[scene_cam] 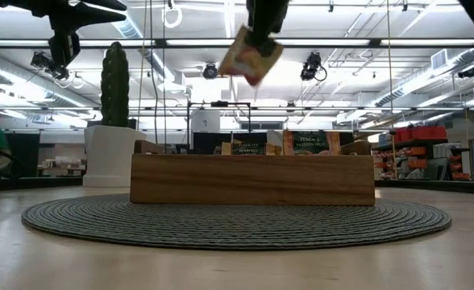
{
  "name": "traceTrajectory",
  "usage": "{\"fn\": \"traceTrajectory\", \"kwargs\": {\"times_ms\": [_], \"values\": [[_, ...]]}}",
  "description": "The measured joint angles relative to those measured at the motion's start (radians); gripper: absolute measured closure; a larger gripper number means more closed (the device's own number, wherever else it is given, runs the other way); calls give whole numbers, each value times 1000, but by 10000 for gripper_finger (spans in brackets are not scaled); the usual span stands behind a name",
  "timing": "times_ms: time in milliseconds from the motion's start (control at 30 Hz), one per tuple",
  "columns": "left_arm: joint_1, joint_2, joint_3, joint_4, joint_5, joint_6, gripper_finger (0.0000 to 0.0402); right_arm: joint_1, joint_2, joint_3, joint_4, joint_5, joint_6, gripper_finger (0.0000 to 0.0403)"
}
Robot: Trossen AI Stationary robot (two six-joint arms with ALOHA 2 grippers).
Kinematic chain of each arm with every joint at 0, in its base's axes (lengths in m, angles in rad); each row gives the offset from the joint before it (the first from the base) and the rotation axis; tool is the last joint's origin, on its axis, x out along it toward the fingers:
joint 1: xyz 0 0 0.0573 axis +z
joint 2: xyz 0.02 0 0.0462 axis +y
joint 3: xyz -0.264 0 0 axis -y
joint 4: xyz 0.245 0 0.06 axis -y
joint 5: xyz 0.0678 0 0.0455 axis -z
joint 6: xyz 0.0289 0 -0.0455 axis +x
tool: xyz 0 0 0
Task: Pick & Place Tea
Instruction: Put the yellow tea bag into the middle section of the wooden organizer
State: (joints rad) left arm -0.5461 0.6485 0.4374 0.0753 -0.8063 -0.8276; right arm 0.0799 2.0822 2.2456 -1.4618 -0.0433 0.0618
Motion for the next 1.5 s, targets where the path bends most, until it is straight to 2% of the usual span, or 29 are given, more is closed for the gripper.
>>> {"fn": "traceTrajectory", "kwargs": {"times_ms": [367,667,933,1500], "values": [[0,-1,0,-30,0,0,346,1,140,2,-53,-25,-131,403],[0,-1,0,-41,0,0,346,1,154,2,12,-40,-124,403],[0,-1,0,-51,0,1,346,15,198,1,-15,-107,-113,403],[0,-1,0,-77,0,-29,346,21,287,-4,18,-106,-74,403]]}}
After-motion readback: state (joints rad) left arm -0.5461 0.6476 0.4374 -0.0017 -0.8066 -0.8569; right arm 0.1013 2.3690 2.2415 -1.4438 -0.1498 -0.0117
